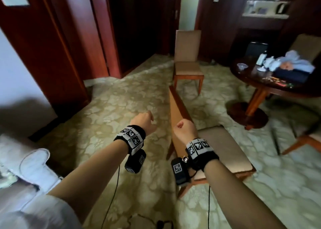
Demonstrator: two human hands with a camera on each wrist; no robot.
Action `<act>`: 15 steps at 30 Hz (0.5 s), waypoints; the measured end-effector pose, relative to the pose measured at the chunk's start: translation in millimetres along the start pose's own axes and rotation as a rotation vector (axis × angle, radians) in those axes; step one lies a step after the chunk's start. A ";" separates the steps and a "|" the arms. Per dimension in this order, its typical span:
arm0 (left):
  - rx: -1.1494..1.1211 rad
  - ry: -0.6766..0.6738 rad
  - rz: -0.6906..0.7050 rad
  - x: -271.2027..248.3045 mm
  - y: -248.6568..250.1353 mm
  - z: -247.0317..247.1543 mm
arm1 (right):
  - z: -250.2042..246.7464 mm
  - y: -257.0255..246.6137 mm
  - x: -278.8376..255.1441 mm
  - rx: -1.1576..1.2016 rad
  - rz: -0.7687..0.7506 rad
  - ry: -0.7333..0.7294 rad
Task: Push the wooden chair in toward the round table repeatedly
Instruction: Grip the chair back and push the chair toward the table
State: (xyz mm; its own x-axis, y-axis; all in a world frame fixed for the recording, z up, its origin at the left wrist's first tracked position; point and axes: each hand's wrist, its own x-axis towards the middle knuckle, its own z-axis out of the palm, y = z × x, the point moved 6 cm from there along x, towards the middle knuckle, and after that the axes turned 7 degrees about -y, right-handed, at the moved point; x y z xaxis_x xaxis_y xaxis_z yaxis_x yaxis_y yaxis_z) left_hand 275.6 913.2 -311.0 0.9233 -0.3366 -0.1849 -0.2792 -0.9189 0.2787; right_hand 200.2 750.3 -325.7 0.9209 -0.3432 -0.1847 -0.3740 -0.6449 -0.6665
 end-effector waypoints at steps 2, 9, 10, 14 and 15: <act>0.013 -0.066 0.069 32.4 -2.9 7.1 | 9.2 7.1 16.1 0.003 0.082 0.030; 0.111 -0.237 0.368 129.3 1.5 21.2 | 29.5 16.1 66.1 0.053 0.416 0.155; 0.123 -0.244 0.408 137.5 4.7 19.1 | 30.3 17.8 67.7 0.037 0.472 0.180; 0.107 -0.272 0.578 180.0 20.2 18.2 | 30.0 21.0 70.1 -0.099 0.657 0.360; 0.106 -0.263 0.616 189.4 23.6 20.0 | 30.4 22.9 70.2 -0.112 0.686 0.376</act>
State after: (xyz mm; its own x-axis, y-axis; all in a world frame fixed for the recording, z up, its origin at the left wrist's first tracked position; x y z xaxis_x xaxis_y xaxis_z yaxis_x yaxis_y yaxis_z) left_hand 438.7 823.6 -358.3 0.4961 -0.8318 -0.2492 -0.7704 -0.5540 0.3155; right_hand 259.6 732.3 -375.9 0.3891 -0.8841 -0.2586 -0.8724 -0.2636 -0.4116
